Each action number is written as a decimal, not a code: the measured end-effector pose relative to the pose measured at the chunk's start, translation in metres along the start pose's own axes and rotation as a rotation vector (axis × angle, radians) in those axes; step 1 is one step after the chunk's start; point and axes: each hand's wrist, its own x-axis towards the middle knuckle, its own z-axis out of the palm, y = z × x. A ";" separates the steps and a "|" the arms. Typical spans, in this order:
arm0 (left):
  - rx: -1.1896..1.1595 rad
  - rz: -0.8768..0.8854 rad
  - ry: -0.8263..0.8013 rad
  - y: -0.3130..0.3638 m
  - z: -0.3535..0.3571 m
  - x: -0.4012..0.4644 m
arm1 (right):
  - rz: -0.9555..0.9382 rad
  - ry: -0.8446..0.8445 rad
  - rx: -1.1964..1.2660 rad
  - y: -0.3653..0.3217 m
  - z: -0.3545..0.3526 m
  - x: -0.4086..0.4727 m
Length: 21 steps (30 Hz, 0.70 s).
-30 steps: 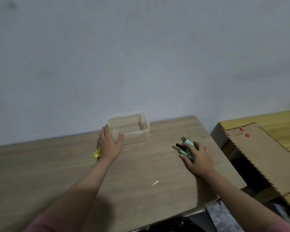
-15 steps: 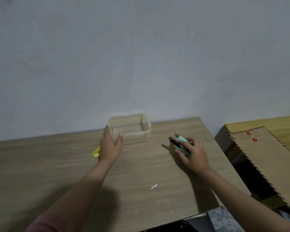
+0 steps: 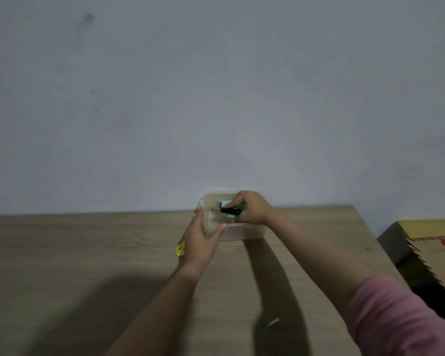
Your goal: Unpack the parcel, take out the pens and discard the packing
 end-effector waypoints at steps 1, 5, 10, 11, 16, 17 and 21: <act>-0.008 0.000 0.009 0.001 0.000 0.001 | 0.010 -0.045 0.004 0.001 0.003 0.005; -0.014 -0.012 0.005 -0.002 -0.001 0.002 | 0.071 -0.171 0.011 0.002 0.007 0.023; -0.015 -0.032 0.009 -0.003 -0.001 0.002 | 0.069 -0.239 0.018 0.005 0.008 0.029; -0.009 -0.039 0.006 -0.001 -0.002 0.001 | 0.083 -0.244 0.055 0.006 0.008 0.028; 0.017 -0.046 -0.030 0.004 -0.004 -0.001 | 0.077 -0.126 0.205 0.006 0.001 0.019; 0.034 -0.041 -0.037 0.007 -0.005 -0.002 | 0.080 -0.085 0.203 0.003 0.000 0.016; 0.142 -0.055 -0.084 0.016 -0.010 -0.001 | 0.074 0.065 0.197 -0.012 -0.012 -0.005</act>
